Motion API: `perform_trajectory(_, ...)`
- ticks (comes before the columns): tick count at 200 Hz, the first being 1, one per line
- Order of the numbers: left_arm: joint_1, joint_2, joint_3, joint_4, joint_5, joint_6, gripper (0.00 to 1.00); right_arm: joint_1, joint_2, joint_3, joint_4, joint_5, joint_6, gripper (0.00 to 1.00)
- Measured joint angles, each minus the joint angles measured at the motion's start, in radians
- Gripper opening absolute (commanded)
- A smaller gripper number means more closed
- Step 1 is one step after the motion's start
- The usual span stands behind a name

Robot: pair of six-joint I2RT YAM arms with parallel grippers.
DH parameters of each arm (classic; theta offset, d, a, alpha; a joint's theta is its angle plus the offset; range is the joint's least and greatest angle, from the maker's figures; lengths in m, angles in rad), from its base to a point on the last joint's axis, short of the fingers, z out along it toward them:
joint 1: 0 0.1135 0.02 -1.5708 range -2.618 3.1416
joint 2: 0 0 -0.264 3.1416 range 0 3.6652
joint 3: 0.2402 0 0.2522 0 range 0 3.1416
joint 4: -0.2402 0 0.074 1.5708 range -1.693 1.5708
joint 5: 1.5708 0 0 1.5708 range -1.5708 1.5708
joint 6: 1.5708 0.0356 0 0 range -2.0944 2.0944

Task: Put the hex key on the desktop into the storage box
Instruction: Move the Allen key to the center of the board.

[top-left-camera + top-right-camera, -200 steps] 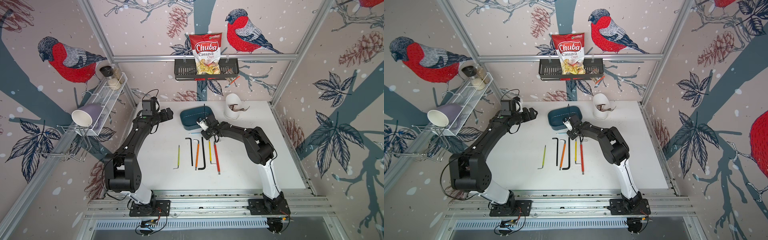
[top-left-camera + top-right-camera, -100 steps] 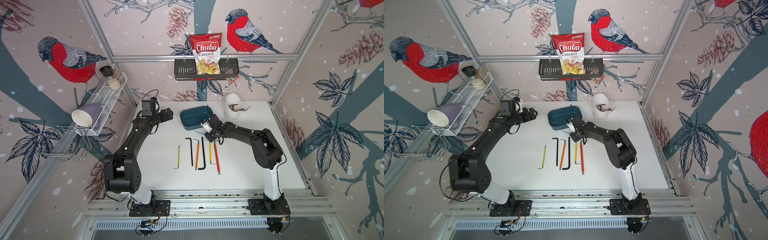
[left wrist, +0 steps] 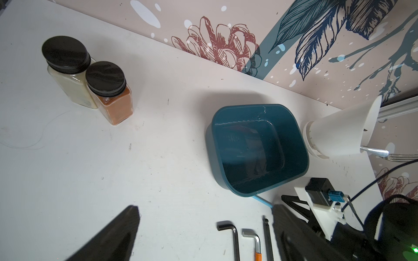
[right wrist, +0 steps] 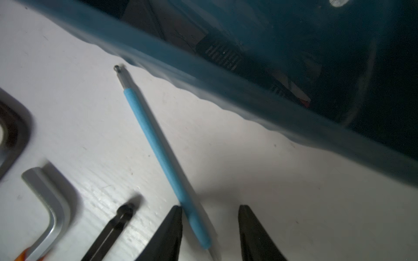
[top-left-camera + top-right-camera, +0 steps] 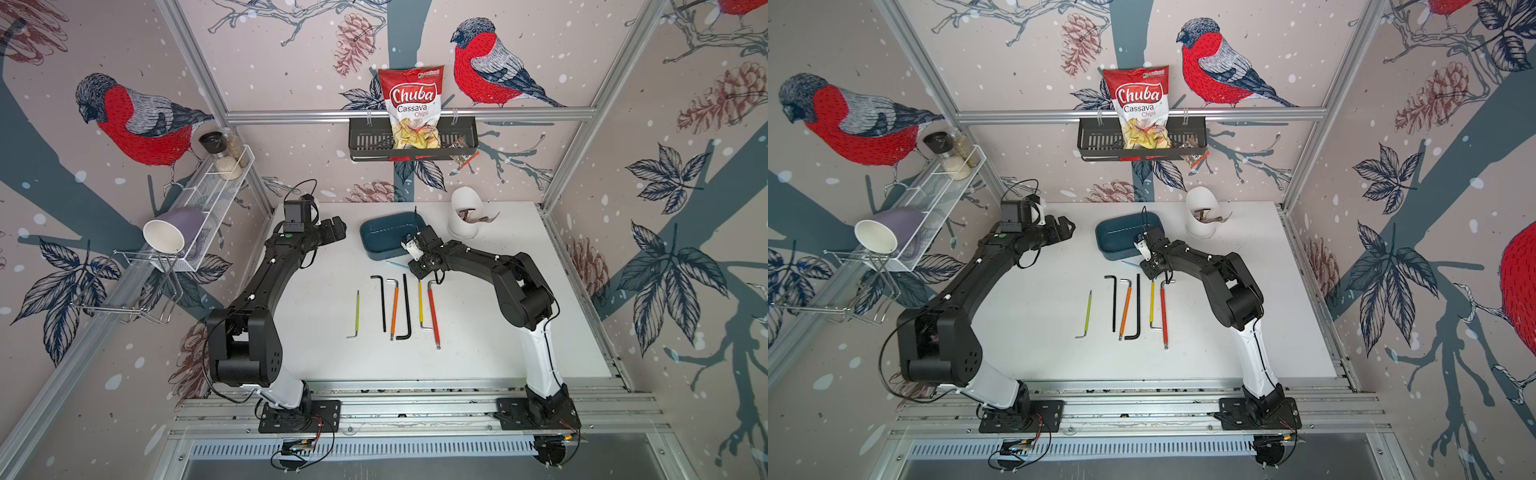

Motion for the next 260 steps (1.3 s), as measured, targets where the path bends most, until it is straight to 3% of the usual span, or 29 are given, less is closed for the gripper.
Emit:
perform_trajectory(77,0.0,0.002,0.0,0.0,0.0,0.0,0.95,0.021,-0.021,-0.113,0.167,-0.005,0.013,0.35)
perform_trajectory(126,0.0,0.002,0.0,0.0,-0.009,0.0,0.95,0.046,-0.044,-0.174,0.246,0.029,0.012,0.0)
perform_trajectory(168,0.0,0.002,-0.001,0.0,-0.019,0.001,0.95,0.049,-0.104,-0.239,0.263,0.046,0.02,0.0)
perform_trajectory(206,0.0,0.002,-0.003,0.0,-0.019,0.001,0.95,0.05,-0.179,-0.272,0.143,0.05,0.019,0.0)
perform_trajectory(260,0.0,0.0,-0.004,0.0,-0.022,0.001,0.95,0.045,-0.232,-0.212,0.053,0.05,0.011,0.03)
